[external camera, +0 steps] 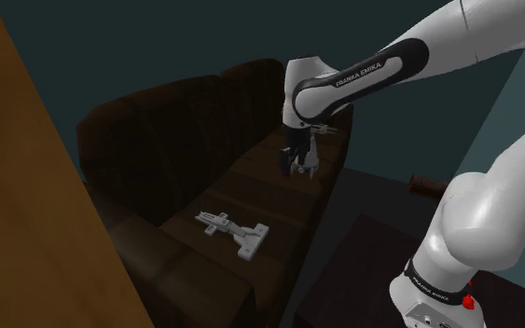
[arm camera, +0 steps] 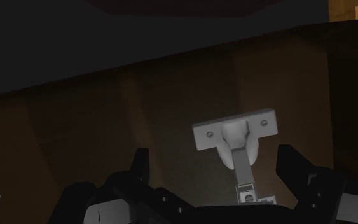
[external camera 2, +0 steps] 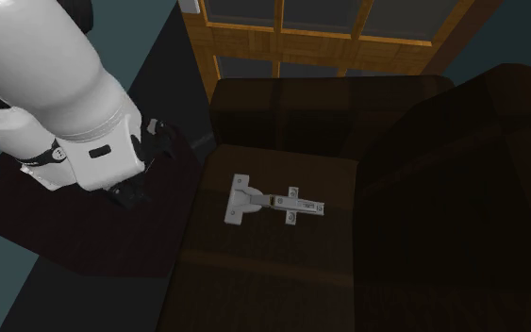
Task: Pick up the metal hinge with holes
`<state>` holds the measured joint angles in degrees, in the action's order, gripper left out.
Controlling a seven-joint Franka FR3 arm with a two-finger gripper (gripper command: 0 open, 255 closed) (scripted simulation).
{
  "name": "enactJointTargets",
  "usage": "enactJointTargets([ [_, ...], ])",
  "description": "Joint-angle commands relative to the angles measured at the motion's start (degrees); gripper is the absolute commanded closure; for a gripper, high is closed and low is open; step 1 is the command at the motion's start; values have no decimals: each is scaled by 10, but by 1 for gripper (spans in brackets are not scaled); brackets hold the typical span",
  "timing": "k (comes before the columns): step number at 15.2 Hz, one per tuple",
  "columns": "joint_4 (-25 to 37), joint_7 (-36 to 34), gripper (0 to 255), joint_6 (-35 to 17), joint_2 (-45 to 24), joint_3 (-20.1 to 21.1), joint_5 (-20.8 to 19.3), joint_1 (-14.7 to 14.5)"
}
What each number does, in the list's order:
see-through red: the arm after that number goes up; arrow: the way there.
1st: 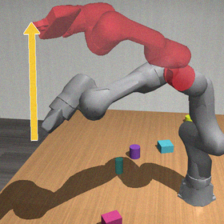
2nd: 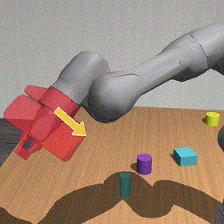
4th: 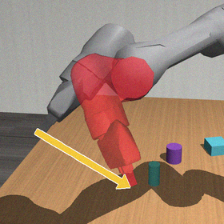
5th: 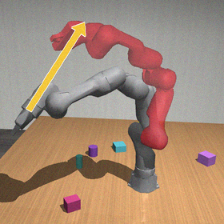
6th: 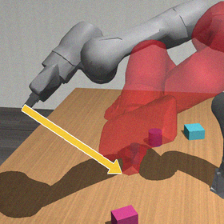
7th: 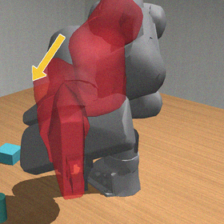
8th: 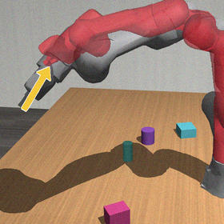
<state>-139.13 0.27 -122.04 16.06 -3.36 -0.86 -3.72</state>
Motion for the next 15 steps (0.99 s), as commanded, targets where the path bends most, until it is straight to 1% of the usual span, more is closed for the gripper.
enactJointTargets([
  [1, 13, 5, 0, -35, -48, 1, 7, -5],
  [8, 85, 20, 0, -114, -203, 13, 30, -21],
  [15, 190, 33, 0, -161, -357, 29, 46, -31],
])
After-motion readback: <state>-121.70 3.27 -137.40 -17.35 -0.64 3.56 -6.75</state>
